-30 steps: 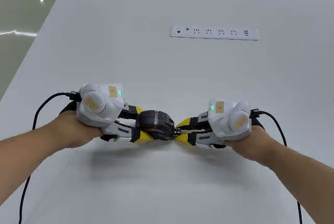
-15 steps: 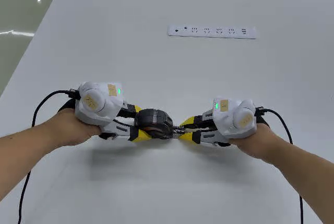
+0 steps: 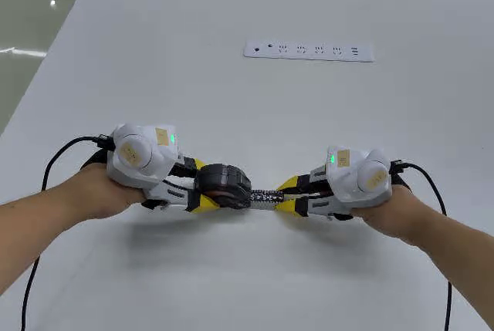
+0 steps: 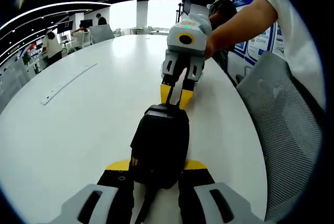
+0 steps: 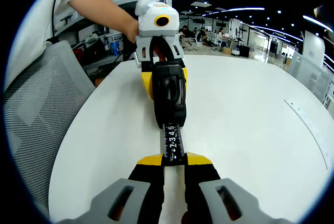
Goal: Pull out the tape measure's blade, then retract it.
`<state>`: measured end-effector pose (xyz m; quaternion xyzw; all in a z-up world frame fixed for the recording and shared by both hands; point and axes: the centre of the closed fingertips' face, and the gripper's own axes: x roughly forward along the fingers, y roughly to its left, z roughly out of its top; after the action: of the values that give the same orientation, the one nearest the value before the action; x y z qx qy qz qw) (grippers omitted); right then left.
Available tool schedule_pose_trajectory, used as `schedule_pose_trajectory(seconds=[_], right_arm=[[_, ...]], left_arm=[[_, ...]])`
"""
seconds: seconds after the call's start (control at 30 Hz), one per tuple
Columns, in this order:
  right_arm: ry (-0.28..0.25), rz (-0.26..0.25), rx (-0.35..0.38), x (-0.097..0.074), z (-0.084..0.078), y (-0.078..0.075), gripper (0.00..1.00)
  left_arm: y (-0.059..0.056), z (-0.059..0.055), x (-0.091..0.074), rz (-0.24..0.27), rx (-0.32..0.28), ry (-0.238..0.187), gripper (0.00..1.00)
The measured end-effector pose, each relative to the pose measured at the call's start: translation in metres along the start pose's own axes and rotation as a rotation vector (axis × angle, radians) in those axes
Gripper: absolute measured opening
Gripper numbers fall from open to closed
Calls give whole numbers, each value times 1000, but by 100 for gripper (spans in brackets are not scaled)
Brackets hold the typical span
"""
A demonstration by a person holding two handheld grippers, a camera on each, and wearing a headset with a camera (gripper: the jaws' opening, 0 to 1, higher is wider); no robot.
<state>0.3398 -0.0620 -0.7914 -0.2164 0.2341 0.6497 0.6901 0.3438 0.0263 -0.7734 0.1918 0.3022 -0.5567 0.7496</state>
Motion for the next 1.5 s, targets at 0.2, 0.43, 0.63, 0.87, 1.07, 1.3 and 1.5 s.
schedule_pose_trajectory(seconds=[0.2, 0.43, 0.63, 0.87, 1.07, 1.3, 1.5], right_arm=[[9, -3, -1, -6, -3, -2, 9], [17, -8, 4, -12, -7, -3, 9], [23, -8, 5, -18, -10, -3, 9], [33, -12, 9, -24, -15, -5, 9], [41, -17, 10, -31, -21, -7, 9], [47, -21, 16, -38, -26, -8, 9], [50, -25, 19, -45, -30, -10, 9]], left_arm=[[-1, 0, 0, 1, -1, 1, 30], [-1, 0, 0, 1, -1, 2, 30], [-1, 0, 0, -1, 4, 7, 30], [0, 0, 0, -2, -2, 6, 30], [1, 0, 1, -5, -7, 5, 30], [1, 0, 1, -6, -11, 5, 30], [0, 0, 0, -6, -19, 2, 30]])
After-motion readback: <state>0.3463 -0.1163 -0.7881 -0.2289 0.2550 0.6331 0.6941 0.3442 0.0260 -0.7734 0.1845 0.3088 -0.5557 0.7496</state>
